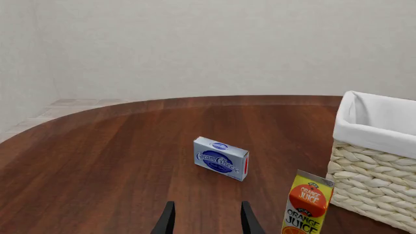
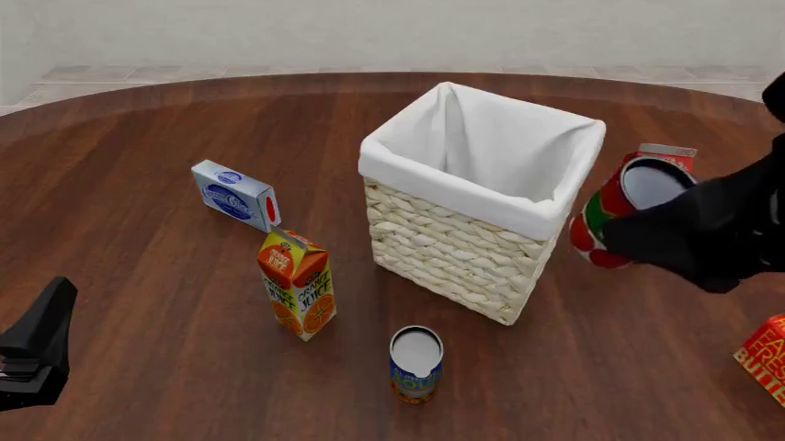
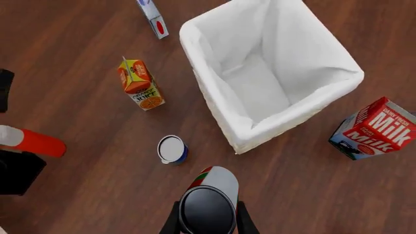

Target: Pick up the tomato sauce, and put it in the basket.

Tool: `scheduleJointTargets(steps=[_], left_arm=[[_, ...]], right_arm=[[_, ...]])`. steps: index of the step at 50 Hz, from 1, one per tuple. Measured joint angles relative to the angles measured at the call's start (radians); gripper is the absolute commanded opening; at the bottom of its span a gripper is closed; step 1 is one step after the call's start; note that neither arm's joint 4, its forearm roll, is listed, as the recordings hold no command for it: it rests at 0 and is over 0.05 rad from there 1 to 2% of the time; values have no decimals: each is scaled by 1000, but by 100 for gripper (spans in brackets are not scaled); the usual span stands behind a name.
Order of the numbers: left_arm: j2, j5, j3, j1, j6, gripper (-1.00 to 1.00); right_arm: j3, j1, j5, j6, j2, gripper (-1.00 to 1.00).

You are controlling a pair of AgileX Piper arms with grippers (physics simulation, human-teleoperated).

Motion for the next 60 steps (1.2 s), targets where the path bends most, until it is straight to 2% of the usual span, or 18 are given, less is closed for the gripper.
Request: scheduleJointTargets(steps=[22, 60], left_arm=[[0, 0, 0, 0, 0, 100], [0, 0, 0, 0, 0, 100]], right_arm=[[-113, -5, 16, -24, 60, -100], [-219, -17, -86, -15, 254, -100]])
